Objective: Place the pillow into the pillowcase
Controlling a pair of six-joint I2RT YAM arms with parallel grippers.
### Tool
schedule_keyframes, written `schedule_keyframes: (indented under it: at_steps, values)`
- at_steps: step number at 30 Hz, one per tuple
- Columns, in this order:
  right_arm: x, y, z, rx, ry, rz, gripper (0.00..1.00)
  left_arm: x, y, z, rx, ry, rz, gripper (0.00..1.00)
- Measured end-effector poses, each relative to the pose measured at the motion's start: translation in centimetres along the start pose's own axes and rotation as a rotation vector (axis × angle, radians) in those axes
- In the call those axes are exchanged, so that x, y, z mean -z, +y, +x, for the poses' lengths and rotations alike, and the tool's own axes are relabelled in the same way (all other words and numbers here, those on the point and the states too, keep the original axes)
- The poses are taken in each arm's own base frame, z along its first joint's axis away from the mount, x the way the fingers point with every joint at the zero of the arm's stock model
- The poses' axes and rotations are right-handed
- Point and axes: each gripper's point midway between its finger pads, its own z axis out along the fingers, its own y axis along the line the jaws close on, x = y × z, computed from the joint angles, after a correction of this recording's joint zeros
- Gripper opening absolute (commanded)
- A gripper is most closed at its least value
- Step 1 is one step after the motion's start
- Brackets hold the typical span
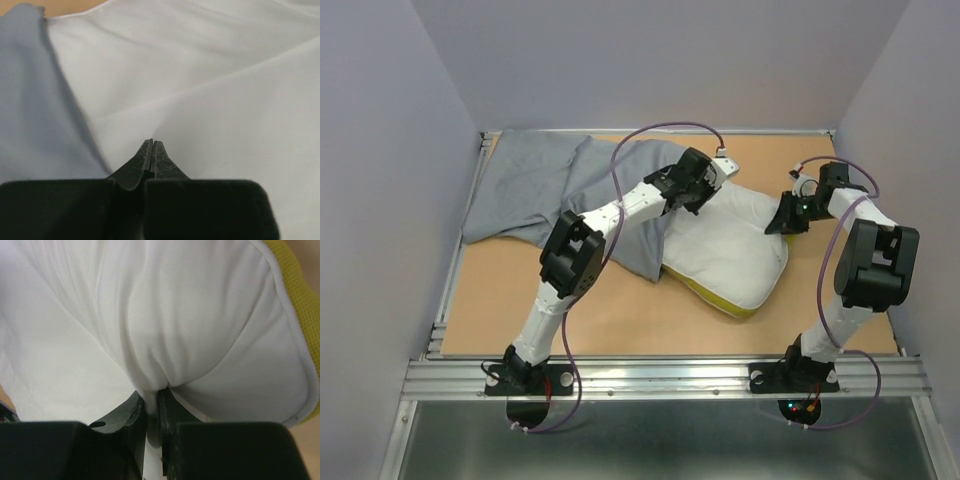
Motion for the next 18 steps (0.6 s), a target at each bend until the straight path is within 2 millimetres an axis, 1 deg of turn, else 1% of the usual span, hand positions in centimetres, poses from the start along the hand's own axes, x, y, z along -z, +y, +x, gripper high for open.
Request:
schedule_keyframes:
  at_steps: [2, 3, 4, 5, 7, 8, 10, 12, 14, 17, 18]
  values:
    - [0.0, 0.3, -0.1, 0.003, -0.002, -0.015, 0.15, 0.0, -1.7, -0.3, -0.007, -0.008, 0.048, 0.00]
    - [0.0, 0.4, -0.1, 0.004, -0.002, -0.020, 0.15, -0.1, -2.5, -0.4, -0.011, -0.008, 0.062, 0.04]
    - [0.0, 0.5, -0.1, 0.004, -0.001, -0.024, 0.15, -0.1, -3.0, -0.5, -0.013, -0.009, 0.070, 0.14]
    - [-0.1, 0.5, -0.1, 0.010, -0.002, -0.025, 0.15, -0.1, -3.9, -0.6, -0.019, -0.011, 0.080, 0.39]
    - [-0.1, 0.5, 0.0, 0.017, -0.001, -0.026, 0.15, -0.1, -4.7, -0.9, -0.018, -0.013, 0.074, 0.54]
    - [-0.1, 0.5, 0.0, 0.020, 0.000, -0.026, 0.15, -0.1, -5.0, -1.0, -0.029, -0.014, 0.064, 0.57]
    - [-0.1, 0.5, 0.0, 0.028, 0.001, -0.026, 0.15, -0.1, -4.3, -1.1, -0.036, -0.012, 0.014, 0.59]
    - [-0.1, 0.5, 0.1, 0.038, 0.000, -0.026, 0.13, 0.1, -2.4, -1.2, -0.033, -0.010, -0.043, 0.58]
    - [0.0, 0.6, 0.3, 0.045, -0.003, -0.026, 0.10, 0.4, 0.2, -1.5, -0.024, -0.011, -0.105, 0.58]
    - [0.1, 0.7, 0.5, 0.050, -0.003, -0.026, 0.08, 1.5, 6.7, -2.8, -0.006, -0.039, -0.252, 0.58]
    - [0.1, 0.7, 0.5, 0.051, -0.004, -0.026, 0.08, 1.7, 7.6, -3.0, -0.008, -0.044, -0.276, 0.58]
